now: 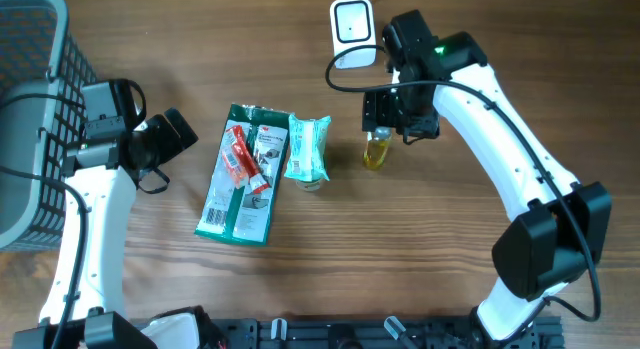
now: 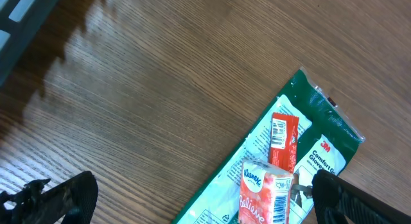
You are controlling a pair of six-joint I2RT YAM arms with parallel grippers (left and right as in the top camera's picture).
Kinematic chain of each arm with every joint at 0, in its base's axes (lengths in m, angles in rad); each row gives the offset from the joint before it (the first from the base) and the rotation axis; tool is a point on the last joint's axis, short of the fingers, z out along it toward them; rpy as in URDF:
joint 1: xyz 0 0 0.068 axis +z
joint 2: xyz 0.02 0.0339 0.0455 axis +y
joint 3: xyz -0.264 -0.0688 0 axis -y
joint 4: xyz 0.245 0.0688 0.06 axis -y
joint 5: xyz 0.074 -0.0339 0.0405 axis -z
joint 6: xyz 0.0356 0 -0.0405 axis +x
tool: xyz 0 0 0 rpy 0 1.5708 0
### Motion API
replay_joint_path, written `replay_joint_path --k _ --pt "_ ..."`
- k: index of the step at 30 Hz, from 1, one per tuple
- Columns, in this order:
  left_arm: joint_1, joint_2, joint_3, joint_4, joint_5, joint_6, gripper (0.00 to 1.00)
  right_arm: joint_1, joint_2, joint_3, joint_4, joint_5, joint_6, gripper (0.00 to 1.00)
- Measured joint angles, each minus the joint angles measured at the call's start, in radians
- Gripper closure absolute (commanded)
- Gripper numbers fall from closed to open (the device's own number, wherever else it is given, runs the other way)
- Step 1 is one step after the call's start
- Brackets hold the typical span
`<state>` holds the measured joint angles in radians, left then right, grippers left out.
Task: Scan the item barcode
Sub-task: 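Move the right gripper to grasp the yellow bottle near the scanner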
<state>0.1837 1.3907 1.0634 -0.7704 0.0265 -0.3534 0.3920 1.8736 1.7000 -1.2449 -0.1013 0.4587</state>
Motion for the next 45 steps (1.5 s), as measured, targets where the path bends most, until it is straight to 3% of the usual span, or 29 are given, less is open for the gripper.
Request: replay_joint_path --k 13,15,20,23,25,32,34,40,45 --pt "0.000 0.000 0.000 0.000 0.000 0.000 0.00 0.027 0.041 -0.066 0.073 0.017 0.048 0.25" --pt "0.000 0.000 0.000 0.000 0.000 0.000 0.00 0.027 0.042 -0.093 0.095 0.017 0.054 0.36" --pt "0.000 0.000 0.000 0.000 0.000 0.000 0.00 0.027 0.042 -0.111 0.102 0.016 0.061 0.39" --pt "0.000 0.000 0.000 0.000 0.000 0.000 0.00 0.027 0.042 -0.111 0.105 0.016 0.063 0.46" --pt "0.000 0.000 0.000 0.000 0.000 0.000 0.00 0.027 0.042 -0.111 0.109 0.016 0.064 0.57" --pt "0.000 0.000 0.000 0.000 0.000 0.000 0.00 0.027 0.042 -0.110 0.107 0.016 0.060 0.64" --pt "0.000 0.000 0.000 0.000 0.000 0.000 0.00 0.027 0.042 -0.110 0.105 0.012 0.040 0.69" --pt "0.000 0.000 0.000 0.000 0.000 0.000 0.00 0.012 0.039 -0.107 0.101 -0.057 -0.041 0.69" --pt "0.000 0.000 0.000 0.000 0.000 0.000 0.00 -0.107 -0.042 -0.107 0.054 -0.218 -0.195 0.70"
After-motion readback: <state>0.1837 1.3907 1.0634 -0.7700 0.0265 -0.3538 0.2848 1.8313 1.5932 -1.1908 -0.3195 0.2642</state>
